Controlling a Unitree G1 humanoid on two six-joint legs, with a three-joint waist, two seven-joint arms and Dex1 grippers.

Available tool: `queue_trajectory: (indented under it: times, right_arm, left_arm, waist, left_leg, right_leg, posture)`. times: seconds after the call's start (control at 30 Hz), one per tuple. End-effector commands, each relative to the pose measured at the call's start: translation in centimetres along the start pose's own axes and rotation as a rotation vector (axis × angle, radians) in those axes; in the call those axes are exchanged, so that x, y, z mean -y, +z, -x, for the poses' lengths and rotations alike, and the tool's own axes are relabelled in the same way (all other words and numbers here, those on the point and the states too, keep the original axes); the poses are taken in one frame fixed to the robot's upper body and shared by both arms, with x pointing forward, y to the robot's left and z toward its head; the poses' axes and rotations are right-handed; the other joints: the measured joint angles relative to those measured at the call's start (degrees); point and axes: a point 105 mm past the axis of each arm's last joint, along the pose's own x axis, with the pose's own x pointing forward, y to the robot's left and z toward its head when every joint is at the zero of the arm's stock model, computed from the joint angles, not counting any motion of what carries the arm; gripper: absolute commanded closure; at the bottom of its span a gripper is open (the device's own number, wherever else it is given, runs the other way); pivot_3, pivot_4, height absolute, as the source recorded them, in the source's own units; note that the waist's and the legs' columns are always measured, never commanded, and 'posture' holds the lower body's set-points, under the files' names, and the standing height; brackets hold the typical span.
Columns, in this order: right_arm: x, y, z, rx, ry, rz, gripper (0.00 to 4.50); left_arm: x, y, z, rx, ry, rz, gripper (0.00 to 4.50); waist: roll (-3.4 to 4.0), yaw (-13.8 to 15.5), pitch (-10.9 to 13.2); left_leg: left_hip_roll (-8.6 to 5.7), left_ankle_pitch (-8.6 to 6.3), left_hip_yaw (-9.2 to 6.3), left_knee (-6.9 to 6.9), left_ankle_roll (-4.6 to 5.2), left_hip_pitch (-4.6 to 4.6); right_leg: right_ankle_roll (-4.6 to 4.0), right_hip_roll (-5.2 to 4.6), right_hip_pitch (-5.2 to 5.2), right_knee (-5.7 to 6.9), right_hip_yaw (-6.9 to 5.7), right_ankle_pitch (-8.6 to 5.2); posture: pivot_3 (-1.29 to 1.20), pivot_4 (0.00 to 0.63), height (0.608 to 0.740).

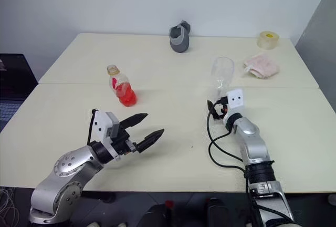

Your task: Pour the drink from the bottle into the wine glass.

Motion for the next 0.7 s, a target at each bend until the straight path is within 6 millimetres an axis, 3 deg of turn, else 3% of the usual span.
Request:
queue_trajectory:
  times: [0.03,0.3,0.33,0.4,0.7]
  right_arm:
    - [0.6,1.6,-1.1,0.065,-0.025,0.022,0.00]
    - [0.5,1.6,-3.1,0.081,-0.040,-0.014,0.00]
    - [0.4,1.6,-3.2,0.084,-0.038,-0.021,0.19]
    - [-0.2,1.6,-3.5,0.089,-0.015,-0.042,0.63]
    - [-0.5,1.9,-3.4,0.118,0.003,-0.040,3.92]
  left_arm:
    - [0.0,0.9,0.1,0.039,0.005,-0.022,0.02]
    - [0.0,0.9,0.3,0.045,0.026,-0.022,0.02]
    - [0.0,0.9,0.3,0.046,0.028,-0.023,0.00]
    - [0.0,1.0,0.3,0.048,0.031,-0.024,0.00]
    - [0.2,0.7,0.6,0.038,0.039,-0.016,0.00]
  waist:
    - [0.00,-0.1,0.0]
    - [0.00,-0.4,0.0]
    - [0.01,-0.4,0.0]
    - [0.01,-0.4,0.0]
    - [0.02,-0.5,0.0]
  left_leg:
    - [0.00,0.00,0.01,0.00,0.00,0.01]
    - [0.02,0.00,0.03,-0.01,0.00,0.02]
    - [0.02,0.00,0.02,-0.01,0.00,0.01]
    - [0.02,0.00,0.02,-0.01,0.00,0.01]
    - [0.03,0.00,0.02,-0.02,0.01,0.02]
  right_leg:
    - [0.00,0.01,0.00,0.00,0.00,0.00]
    - [-0.01,0.01,-0.01,0.01,0.02,0.01]
    - [-0.01,0.02,-0.01,0.02,0.02,0.01]
    - [-0.01,0.02,-0.01,0.02,0.02,0.01]
    - [-0.01,0.02,-0.01,0.02,0.02,0.01]
  posture:
    - [0.00,0.150,0.740]
    - [0.00,0.150,0.740]
    - [0.00,0.150,0.740]
    - [0.00,0.150,0.740]
    - [0.00,0.150,0.740]
